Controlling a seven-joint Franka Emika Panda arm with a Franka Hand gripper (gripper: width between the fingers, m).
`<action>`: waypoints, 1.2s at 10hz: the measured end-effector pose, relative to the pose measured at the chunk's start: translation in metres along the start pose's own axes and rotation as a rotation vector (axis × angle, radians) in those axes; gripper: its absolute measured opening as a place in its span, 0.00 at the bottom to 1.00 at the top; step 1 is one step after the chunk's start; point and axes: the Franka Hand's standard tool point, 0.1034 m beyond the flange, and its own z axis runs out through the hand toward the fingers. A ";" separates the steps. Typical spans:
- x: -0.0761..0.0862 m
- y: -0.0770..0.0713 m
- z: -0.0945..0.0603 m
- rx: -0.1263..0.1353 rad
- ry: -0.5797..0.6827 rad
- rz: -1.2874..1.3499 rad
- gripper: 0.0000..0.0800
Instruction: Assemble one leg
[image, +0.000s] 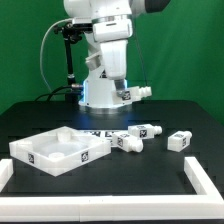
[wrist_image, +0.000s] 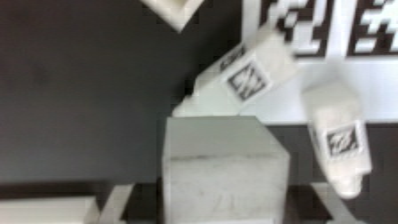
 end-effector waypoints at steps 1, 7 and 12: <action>-0.008 0.001 0.003 0.033 -0.007 -0.001 0.36; -0.041 -0.004 0.008 0.047 -0.006 -0.083 0.36; -0.148 -0.015 0.013 0.061 -0.018 -0.166 0.36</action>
Offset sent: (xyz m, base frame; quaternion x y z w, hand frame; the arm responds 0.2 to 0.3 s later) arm 0.0000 0.0000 0.0000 0.0000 0.0000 0.0000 1.0000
